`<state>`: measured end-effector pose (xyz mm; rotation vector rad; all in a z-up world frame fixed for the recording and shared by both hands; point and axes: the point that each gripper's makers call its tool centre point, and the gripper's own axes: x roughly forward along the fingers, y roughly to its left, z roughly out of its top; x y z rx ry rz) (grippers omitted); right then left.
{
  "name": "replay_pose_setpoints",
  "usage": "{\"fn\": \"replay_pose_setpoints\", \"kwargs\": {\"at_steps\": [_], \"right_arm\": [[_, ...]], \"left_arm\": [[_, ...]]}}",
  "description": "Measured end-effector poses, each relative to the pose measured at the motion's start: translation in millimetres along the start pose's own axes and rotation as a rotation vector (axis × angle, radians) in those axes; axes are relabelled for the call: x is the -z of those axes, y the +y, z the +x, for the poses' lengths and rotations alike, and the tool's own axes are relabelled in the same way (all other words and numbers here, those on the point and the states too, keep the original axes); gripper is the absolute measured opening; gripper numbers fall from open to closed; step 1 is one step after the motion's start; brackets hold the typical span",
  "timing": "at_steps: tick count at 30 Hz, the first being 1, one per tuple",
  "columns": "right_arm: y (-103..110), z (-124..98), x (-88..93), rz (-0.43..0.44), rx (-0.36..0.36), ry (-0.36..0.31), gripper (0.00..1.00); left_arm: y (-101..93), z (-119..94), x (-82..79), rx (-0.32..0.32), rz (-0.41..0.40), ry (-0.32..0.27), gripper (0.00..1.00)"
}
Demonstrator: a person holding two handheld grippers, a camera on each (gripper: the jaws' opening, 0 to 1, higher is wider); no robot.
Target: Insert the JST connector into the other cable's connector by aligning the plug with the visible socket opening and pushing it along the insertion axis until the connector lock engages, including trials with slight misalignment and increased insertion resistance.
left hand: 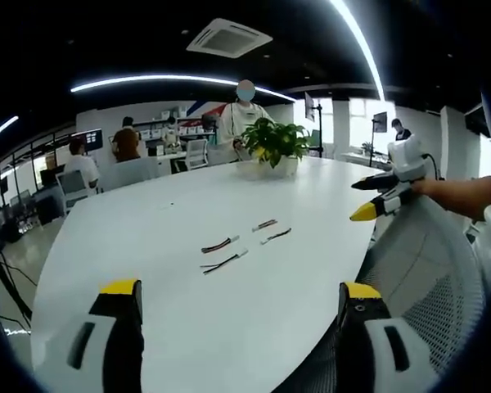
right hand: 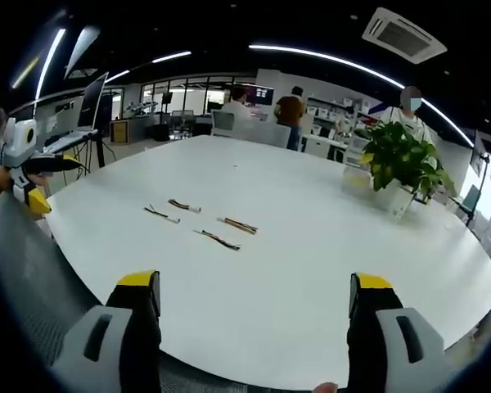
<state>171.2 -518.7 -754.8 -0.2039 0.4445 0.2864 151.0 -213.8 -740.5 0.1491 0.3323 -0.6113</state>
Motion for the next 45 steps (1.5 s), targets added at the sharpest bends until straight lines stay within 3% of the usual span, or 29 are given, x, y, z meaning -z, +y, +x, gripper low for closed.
{"fn": "replay_pose_setpoints", "kwargs": {"at_steps": [8, 16, 22, 25, 28, 34, 41, 45], "right_arm": [[0.7, -0.2, 1.3, 0.001, 0.001, 0.007, 0.94], [-2.6, -1.0, 3.3, -0.076, 0.031, 0.046, 0.97], [-1.3, -3.0, -1.3, -0.115, 0.001, 0.063, 0.98], [-6.4, -4.2, -10.9, -0.125, -0.010, 0.055, 0.96], [-6.5, 0.2, -35.8, -0.093, -0.050, -0.016, 0.93], [-5.0, 17.2, -59.7, -0.187, -0.095, -0.037, 0.91], [5.0, 36.0, -70.2, -0.242, -0.175, -0.045, 0.83], [7.9, 47.1, -78.2, -0.269, -0.207, -0.062, 0.81]], "left_arm": [[-0.8, -0.9, 1.1, -0.002, 0.001, 0.011, 0.99], [2.1, -5.1, -6.2, -0.010, -0.015, 0.001, 0.99], [4.4, -0.2, -15.7, 0.004, -0.001, 0.007, 0.99], [3.7, 4.5, -25.2, 0.029, -0.006, -0.006, 0.99], [6.4, 11.0, -34.6, 0.043, 0.007, -0.021, 0.99], [20.5, 24.6, -43.2, 0.048, -0.006, -0.031, 0.99], [41.8, 38.4, -51.1, 0.039, 0.026, -0.026, 0.99], [51.5, 51.7, -59.4, 0.062, -0.016, -0.053, 0.99]]}}
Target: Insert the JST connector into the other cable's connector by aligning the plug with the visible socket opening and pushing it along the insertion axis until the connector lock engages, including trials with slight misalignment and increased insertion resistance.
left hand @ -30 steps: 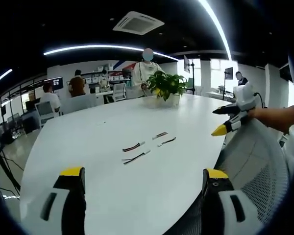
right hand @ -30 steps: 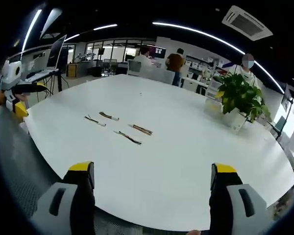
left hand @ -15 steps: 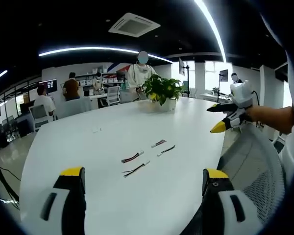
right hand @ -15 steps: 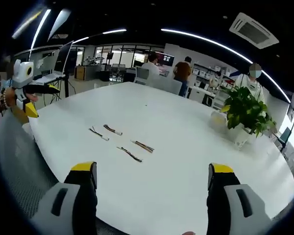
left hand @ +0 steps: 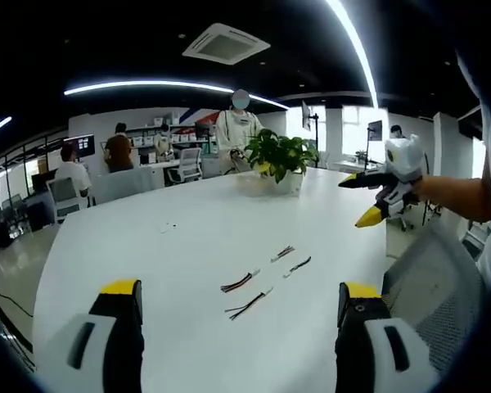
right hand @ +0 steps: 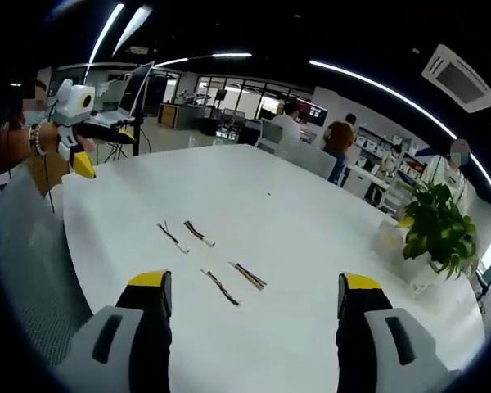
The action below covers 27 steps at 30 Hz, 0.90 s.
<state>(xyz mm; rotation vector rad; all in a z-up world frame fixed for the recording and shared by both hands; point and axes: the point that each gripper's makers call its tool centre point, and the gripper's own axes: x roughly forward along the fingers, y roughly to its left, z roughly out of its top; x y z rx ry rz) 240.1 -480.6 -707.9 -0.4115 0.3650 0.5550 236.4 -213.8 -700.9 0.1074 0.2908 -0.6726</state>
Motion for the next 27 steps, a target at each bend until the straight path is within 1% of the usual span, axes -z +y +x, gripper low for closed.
{"fn": "replay_pose_setpoints", "kwargs": {"at_steps": [3, 5, 7, 9, 10, 11, 12, 13, 14, 15, 16, 17, 18, 20, 21, 22, 24, 25, 27], "right_arm": [[-1.8, 8.6, -4.5, -0.011, -0.022, -0.010, 0.81], [-4.6, 15.6, -6.6, -0.018, -0.031, -0.013, 0.81], [-6.7, 21.1, -7.9, -0.023, -0.044, -0.021, 0.79], [-7.8, 29.0, -8.3, -0.015, -0.070, -0.025, 0.76], [-3.6, 31.6, -5.3, 0.010, -0.106, -0.006, 0.73], [-4.0, 35.8, -3.5, 0.020, -0.128, 0.008, 0.69], [-9.2, 40.4, -5.2, 0.010, -0.112, -0.008, 0.69], [-10.1, 43.3, -6.7, -0.003, -0.117, -0.021, 0.69], [-10.5, 47.6, -6.3, -0.008, -0.132, -0.024, 0.70], [-10.6, 50.6, -5.0, -0.008, -0.145, -0.018, 0.71], [-10.2, 53.3, -4.2, -0.006, -0.158, -0.018, 0.71], [-9.6, 57.4, -3.9, -0.011, -0.177, -0.025, 0.70], [-9.2, 60.1, -3.7, -0.019, -0.189, -0.031, 0.69], [-9.9, 67.6, -0.7, -0.042, -0.208, -0.032, 0.69], [-8.7, 72.1, 0.4, -0.056, -0.232, -0.036, 0.69], [-9.0, 75.4, 1.9, -0.061, -0.241, -0.036, 0.68], [-8.2, 80.9, 4.3, -0.071, -0.264, -0.032, 0.67], [-6.2, 84.6, 5.2, -0.085, -0.289, -0.035, 0.65], [-7.2, 91.8, 6.1, -0.090, -0.297, -0.039, 0.64]], "left_arm": [[6.0, 10.2, -6.8, 0.022, -0.002, -0.021, 0.99], [10.0, 19.5, -10.4, 0.041, 0.015, -0.024, 0.99], [13.8, 29.7, -10.5, 0.054, 0.041, -0.005, 0.99], [15.8, 38.3, -11.9, 0.069, 0.068, -0.008, 0.98], [16.6, 42.4, -12.2, 0.076, 0.073, -0.009, 0.96], [15.9, 48.1, -13.2, 0.100, 0.075, -0.019, 0.95], [16.9, 54.3, -14.4, 0.113, 0.047, -0.033, 0.95], [13.5, 58.1, -16.0, 0.136, 0.019, -0.048, 0.93], [6.9, 62.1, -12.0, 0.199, -0.002, -0.029, 0.90], [10.5, 65.8, -9.8, 0.189, -0.018, -0.020, 0.87], [15.7, 72.4, -10.3, 0.176, -0.017, -0.034, 0.87], [15.1, 76.2, -10.0, 0.188, 0.000, -0.047, 0.86], [13.5, 81.3, -7.2, 0.209, 0.003, -0.042, 0.85], [12.6, 87.0, -6.0, 0.228, 0.014, -0.049, 0.83], [10.2, 92.8, -8.2, 0.257, 0.020, -0.082, 0.83], [9.1, 96.5, -9.5, 0.275, 0.016, -0.102, 0.84], [8.2, 105.3, -7.5, 0.305, -0.005, -0.105, 0.85], [8.4, 110.1, -8.7, 0.316, -0.012, -0.121, 0.84], [9.4, 118.0, -8.9, 0.332, -0.013, -0.139, 0.84]]}}
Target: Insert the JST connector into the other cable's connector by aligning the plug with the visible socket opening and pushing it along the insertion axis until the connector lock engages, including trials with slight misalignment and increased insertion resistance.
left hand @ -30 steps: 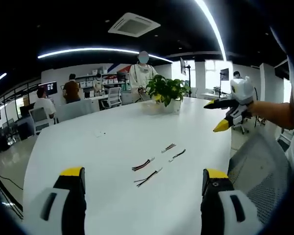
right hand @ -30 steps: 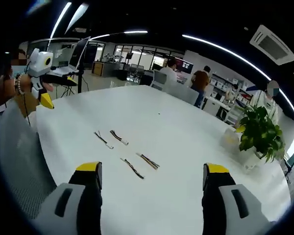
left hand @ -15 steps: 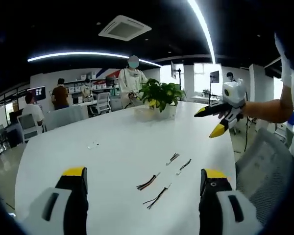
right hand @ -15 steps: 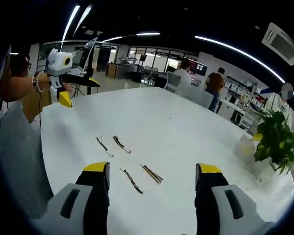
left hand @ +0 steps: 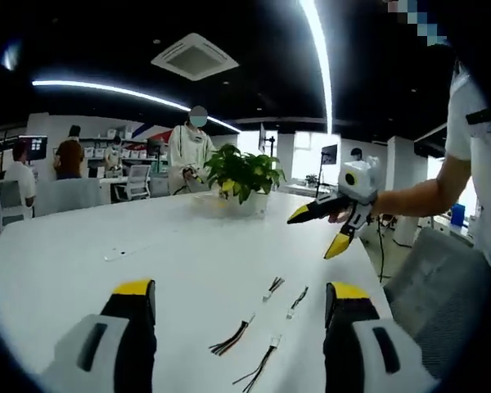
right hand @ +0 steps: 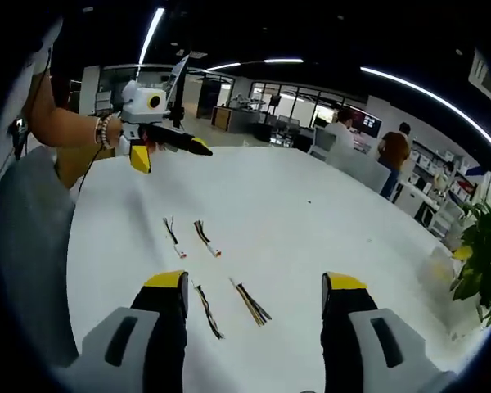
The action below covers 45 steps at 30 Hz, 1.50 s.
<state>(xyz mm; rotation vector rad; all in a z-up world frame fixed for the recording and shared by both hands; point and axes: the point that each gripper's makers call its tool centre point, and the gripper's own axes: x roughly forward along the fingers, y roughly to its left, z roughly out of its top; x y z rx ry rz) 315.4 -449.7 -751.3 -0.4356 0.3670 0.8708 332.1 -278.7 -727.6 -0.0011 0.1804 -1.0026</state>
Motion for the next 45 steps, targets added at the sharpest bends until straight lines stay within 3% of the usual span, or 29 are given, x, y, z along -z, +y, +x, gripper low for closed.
{"fn": "replay_pose_setpoints", "kwargs": {"at_steps": [3, 8, 12, 18, 27, 33, 37, 40, 45], "right_arm": [[-3.2, 10.3, 5.4, 0.001, -0.021, 0.014, 0.62], [-2.5, 26.8, 14.3, -0.009, -0.084, 0.018, 0.55], [3.8, 38.9, 14.3, -0.015, -0.165, -0.018, 0.52], [8.2, 52.8, 18.4, -0.021, -0.241, -0.047, 0.43], [9.7, 70.8, 38.8, -0.019, -0.308, -0.037, 0.36], [20.0, 79.0, 47.5, -0.017, -0.366, -0.022, 0.30], [24.8, 83.5, 54.4, -0.028, -0.389, -0.007, 0.25], [26.1, 84.4, 54.8, -0.049, -0.393, -0.009, 0.18], [25.5, 85.4, 57.9, -0.034, -0.407, -0.009, 0.15]], "left_arm": [[2.8, 10.4, 6.4, 0.039, 0.008, 0.007, 0.84], [6.6, 26.4, 24.1, 0.094, 0.031, 0.050, 0.77], [4.2, 37.8, 31.7, 0.141, 0.031, 0.051, 0.78], [-3.2, 55.5, 47.0, 0.228, 0.018, 0.067, 0.68], [-4.6, 73.3, 70.9, 0.268, 0.037, 0.114, 0.55], [-8.4, 77.1, 86.9, 0.306, 0.046, 0.161, 0.41], [-13.8, 81.1, 91.7, 0.321, 0.069, 0.182, 0.36], [-16.6, 81.6, 94.4, 0.344, 0.076, 0.190, 0.26], [-15.1, 81.3, 97.9, 0.350, 0.080, 0.201, 0.25]]}}
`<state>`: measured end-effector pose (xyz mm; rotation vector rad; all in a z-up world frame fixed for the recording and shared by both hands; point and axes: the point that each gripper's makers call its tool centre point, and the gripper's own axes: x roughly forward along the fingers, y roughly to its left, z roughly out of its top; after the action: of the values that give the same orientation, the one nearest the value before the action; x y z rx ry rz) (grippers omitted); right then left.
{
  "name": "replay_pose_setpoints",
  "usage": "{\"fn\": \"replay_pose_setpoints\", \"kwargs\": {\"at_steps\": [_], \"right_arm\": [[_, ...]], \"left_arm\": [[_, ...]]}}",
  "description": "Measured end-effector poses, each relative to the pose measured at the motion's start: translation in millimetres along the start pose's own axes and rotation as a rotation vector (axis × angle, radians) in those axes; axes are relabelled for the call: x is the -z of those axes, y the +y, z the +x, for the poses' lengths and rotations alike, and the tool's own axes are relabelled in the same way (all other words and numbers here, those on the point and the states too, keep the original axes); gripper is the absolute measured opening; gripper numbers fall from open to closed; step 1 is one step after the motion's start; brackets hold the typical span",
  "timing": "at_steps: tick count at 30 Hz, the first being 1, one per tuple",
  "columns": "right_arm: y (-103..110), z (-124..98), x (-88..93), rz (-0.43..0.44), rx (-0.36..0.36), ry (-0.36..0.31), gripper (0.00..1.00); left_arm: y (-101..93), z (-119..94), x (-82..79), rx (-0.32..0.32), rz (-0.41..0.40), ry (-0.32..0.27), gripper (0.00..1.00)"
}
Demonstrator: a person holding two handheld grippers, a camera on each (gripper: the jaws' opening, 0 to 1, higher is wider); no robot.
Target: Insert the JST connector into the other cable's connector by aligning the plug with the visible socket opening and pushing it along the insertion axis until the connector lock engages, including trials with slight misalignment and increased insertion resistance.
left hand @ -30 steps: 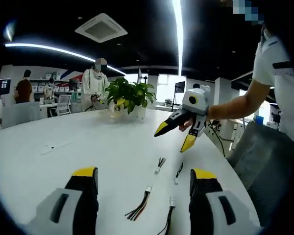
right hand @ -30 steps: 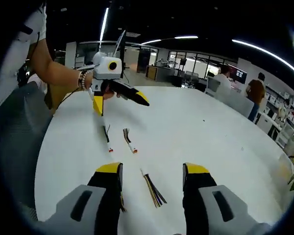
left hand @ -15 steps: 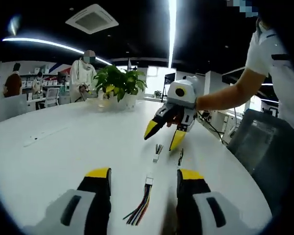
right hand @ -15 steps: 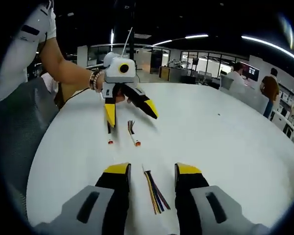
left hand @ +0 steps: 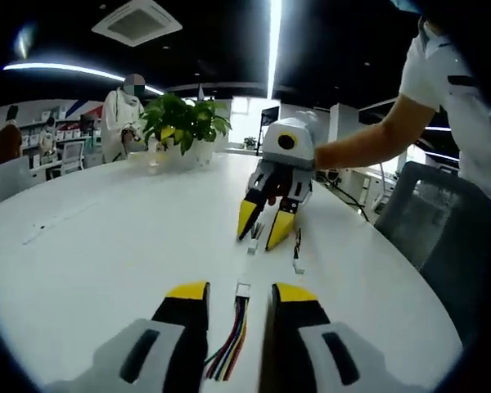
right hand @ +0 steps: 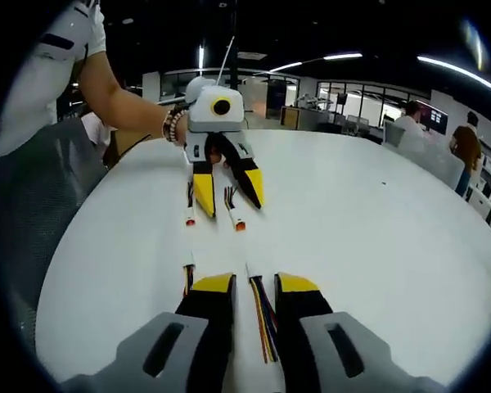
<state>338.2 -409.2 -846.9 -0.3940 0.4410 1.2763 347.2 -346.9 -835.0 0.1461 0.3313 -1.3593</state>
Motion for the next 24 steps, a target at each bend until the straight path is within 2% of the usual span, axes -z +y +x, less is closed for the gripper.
{"fn": "replay_pose_setpoints", "kwargs": {"at_steps": [4, 9, 15, 24], "right_arm": [[1.4, 0.3, 0.6, -0.020, -0.006, -0.010, 0.10], [2.2, 1.5, -0.4, -0.015, -0.022, -0.017, 0.10], [3.3, 2.6, -0.3, -0.014, -0.034, -0.036, 0.05], [3.1, 2.2, -0.6, -0.006, -0.062, -0.079, 0.04]], "left_arm": [[2.3, -0.5, 2.1, 0.001, -0.003, -0.002, 0.21], [1.8, -1.1, 2.5, 0.011, -0.026, -0.016, 0.18], [-3.8, 0.6, 4.7, 0.024, -0.015, -0.001, 0.13], [-7.9, -0.5, 4.3, 0.032, 0.008, -0.007, 0.04]]}}
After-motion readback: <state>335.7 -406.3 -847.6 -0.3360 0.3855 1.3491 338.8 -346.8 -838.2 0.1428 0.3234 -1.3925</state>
